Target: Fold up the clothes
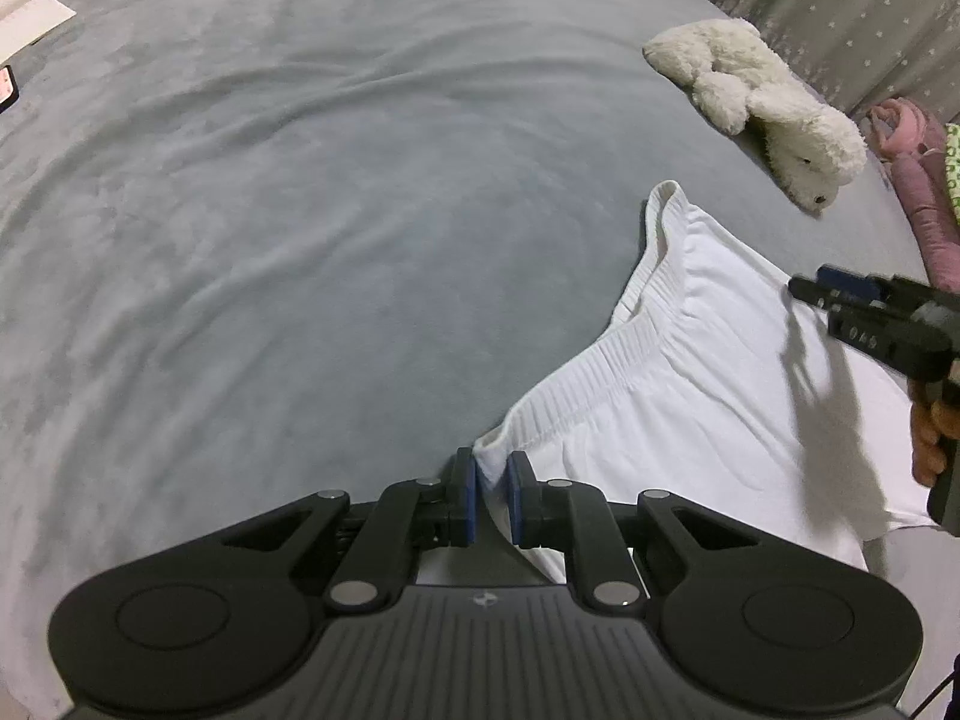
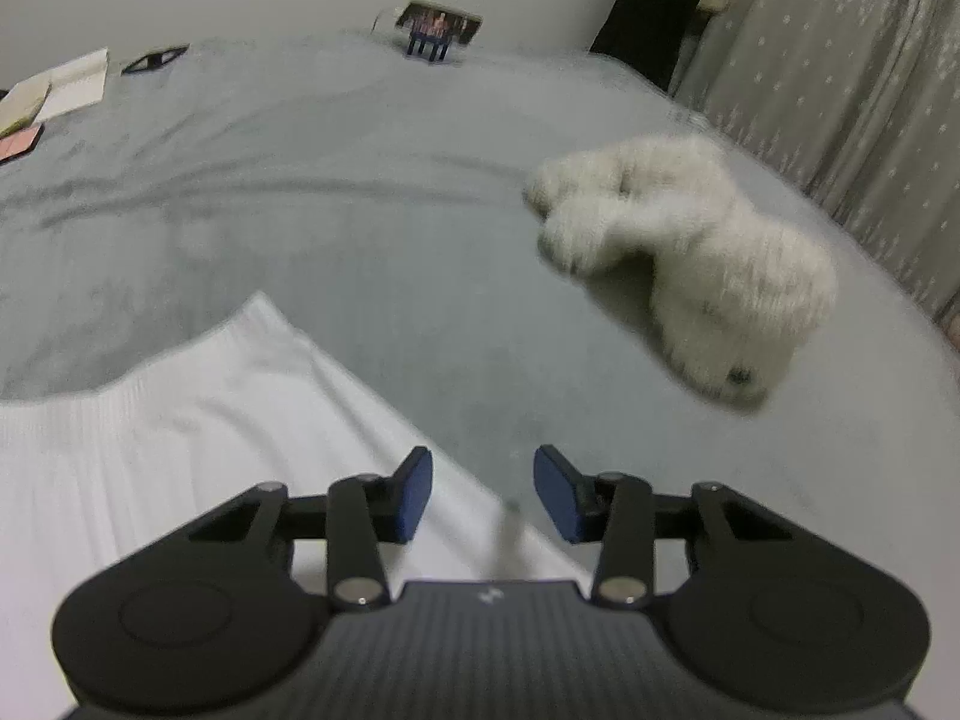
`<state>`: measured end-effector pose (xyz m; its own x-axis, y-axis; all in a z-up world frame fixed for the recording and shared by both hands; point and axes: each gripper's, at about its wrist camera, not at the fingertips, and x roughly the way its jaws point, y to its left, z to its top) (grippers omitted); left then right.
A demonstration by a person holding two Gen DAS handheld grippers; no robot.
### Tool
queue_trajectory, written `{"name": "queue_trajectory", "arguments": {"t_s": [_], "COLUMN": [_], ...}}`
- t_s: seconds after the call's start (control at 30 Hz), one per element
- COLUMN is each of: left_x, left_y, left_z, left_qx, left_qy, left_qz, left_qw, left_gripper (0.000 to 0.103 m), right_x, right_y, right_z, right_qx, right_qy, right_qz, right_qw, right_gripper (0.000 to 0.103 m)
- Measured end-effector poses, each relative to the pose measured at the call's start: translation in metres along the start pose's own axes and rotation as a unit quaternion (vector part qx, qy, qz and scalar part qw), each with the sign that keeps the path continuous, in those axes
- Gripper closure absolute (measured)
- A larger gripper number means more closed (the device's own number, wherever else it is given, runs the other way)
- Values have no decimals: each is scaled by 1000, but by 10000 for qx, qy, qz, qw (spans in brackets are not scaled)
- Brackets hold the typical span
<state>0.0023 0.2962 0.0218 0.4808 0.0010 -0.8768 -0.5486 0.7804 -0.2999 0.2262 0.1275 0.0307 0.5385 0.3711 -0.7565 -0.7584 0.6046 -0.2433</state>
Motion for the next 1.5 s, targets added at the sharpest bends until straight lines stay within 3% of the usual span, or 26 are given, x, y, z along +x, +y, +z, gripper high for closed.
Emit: {"name": "queue_trajectory", "arguments": {"t_s": [0.07, 0.17, 0.3, 0.47, 0.53, 0.63, 0.77, 0.8, 0.9, 0.93, 0.97, 1.13, 1.33, 1.5], "left_x": [0, -2, -2, 2, 2, 2, -1, -1, 1, 2, 2, 5, 8, 7], "left_y": [-1, -2, 0, -5, -3, -1, -3, -5, -9, -11, -13, -16, -22, -18], "left_z": [-1, -1, 1, 1, 1, 2, 2, 1, 0, -2, -2, -1, 2, 5], "left_qx": [34, 41, 13, 106, 41, -28, -17, 7, 97, 151, 188, 256, 258, 125], "left_qy": [-33, -75, -112, -150, -145, -119, -112, -126, -170, -203, -234, -284, -347, -290], "left_qz": [71, 172, 268, 388, 313, 258, 160, 184, 289, 350, 405, 559, 713, 591], "left_qw": [10000, 9998, 9996, 9991, 9994, 9996, 9998, 9998, 9994, 9991, 9987, 9977, 9965, 9977], "left_gripper": [91, 93, 93, 90, 89, 88, 75, 75, 75, 75, 77, 79, 79, 78], "right_x": [10, 18, 18, 25, 21, 7, -2, -3, -7, -2, 4, 21, 37, -2], "right_y": [6, 12, 9, 15, 9, -7, -21, -24, -31, -29, -26, -22, -7, -23], "right_z": [-6, -7, -2, -2, 2, 2, -9, -13, -24, -27, -29, -28, -27, -28], "right_qx": [-113, -117, 72, -99, -71, 119, 169, 157, 120, 70, 11, 74, -321, 524], "right_qy": [63, -23, -264, -169, -166, -259, -137, -79, 95, 116, 127, -15, 65, -215], "right_qz": [-18, -159, -336, -455, -419, -336, -177, -135, -8, -92, -206, -698, -1409, -1410], "right_qw": [9999, 9998, 9991, 9988, 9990, 9990, 9996, 9998, 9999, 9999, 9997, 9975, 9895, 9884], "right_gripper": [91, 98, 98, 96, 87, 83, 65, 65, 73, 90, 98, 99, 99, 95]}}
